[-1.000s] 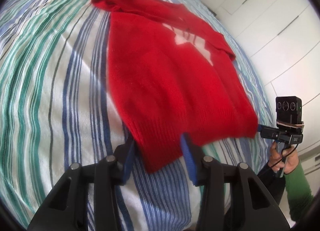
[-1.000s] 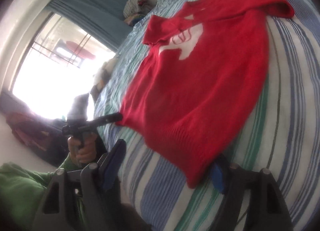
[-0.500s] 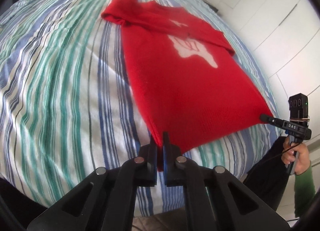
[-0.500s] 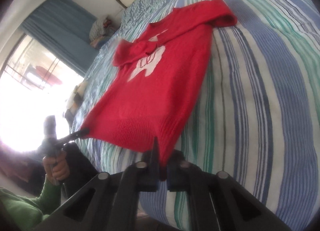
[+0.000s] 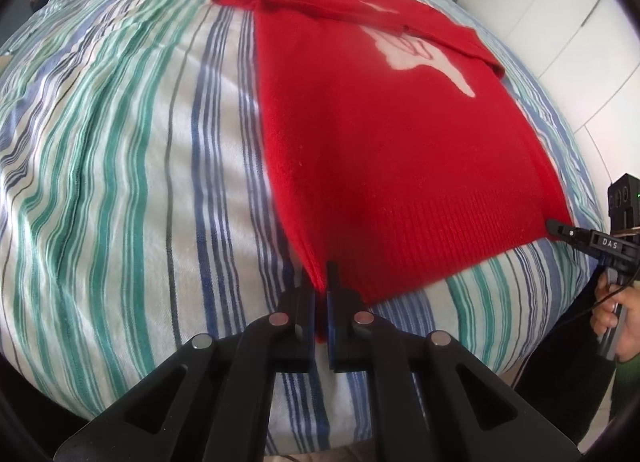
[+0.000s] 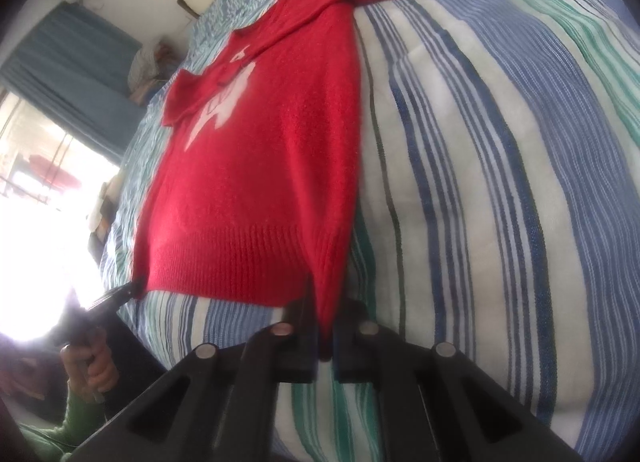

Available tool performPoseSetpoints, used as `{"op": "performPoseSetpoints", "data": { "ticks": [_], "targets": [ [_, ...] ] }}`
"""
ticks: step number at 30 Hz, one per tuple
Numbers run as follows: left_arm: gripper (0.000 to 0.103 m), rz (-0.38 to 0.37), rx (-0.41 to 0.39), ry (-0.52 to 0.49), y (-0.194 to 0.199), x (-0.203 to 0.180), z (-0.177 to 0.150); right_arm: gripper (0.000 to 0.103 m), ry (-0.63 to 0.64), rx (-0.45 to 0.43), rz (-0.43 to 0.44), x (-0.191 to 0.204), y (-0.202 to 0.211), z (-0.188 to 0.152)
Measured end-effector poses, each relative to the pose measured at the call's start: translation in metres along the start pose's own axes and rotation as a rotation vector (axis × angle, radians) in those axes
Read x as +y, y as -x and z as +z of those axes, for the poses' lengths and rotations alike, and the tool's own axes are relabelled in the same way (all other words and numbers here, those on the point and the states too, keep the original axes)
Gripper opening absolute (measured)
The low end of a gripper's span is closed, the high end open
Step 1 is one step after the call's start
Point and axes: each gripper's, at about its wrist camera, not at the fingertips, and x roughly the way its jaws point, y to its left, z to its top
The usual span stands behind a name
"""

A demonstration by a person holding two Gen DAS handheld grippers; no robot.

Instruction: Fold small clothes

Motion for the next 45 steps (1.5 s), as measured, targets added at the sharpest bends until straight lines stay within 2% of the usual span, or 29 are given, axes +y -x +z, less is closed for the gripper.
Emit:
{"op": "performPoseSetpoints", "data": {
  "ticks": [7,10,13,15,19,28,32,34,37,40,41,42,44,45],
  "targets": [
    [0.002,-0.024,-0.014,0.006,0.022,0.004,0.000,0.004,0.015,-0.008,-0.015,0.008,0.016,-0.004],
    [0.002,-0.014,0.004,0.003,0.011,0.005,-0.002,0.004,0.044,-0.008,-0.022,0.017,0.022,-0.003],
    [0.002,0.012,0.007,-0.004,-0.001,0.000,-0.004,0.004,0.031,0.027,-0.046,0.010,0.004,-0.007],
    [0.002,0.030,0.000,-0.015,-0.001,-0.003,-0.004,0.003,-0.003,0.027,-0.023,0.001,-0.005,-0.010],
    [0.003,0.035,-0.018,-0.037,-0.005,-0.005,-0.006,0.003,0.014,0.009,-0.027,0.002,-0.003,-0.011],
    [0.004,0.065,-0.030,-0.018,-0.003,-0.009,-0.007,0.003,-0.074,-0.017,0.050,-0.011,0.001,-0.013],
    [0.007,0.095,-0.029,-0.029,0.000,-0.013,-0.007,0.008,-0.072,-0.016,0.037,-0.008,0.006,-0.013],
    [0.011,0.105,-0.025,-0.034,0.002,-0.015,-0.007,0.009,-0.070,-0.007,0.022,-0.006,0.008,-0.015],
    [0.023,0.111,-0.020,-0.035,0.006,-0.015,-0.009,0.009,-0.067,0.014,0.004,-0.007,0.011,-0.018],
    [0.044,0.108,-0.008,-0.032,0.012,-0.014,-0.013,0.009,-0.082,0.025,-0.021,-0.009,0.016,-0.024],
    [0.057,0.109,0.000,-0.033,0.013,-0.015,-0.016,0.009,-0.085,0.030,-0.034,-0.010,0.018,-0.025],
    [0.065,0.115,0.005,-0.038,0.014,-0.016,-0.018,0.011,-0.087,0.035,-0.048,-0.010,0.020,-0.027],
    [0.068,0.143,0.013,-0.062,0.018,-0.019,-0.025,0.016,-0.098,0.042,-0.065,-0.011,0.024,-0.030],
    [0.069,0.158,0.019,-0.076,0.020,-0.021,-0.028,0.025,-0.105,0.047,-0.067,-0.011,0.027,-0.030]
  ]
}}
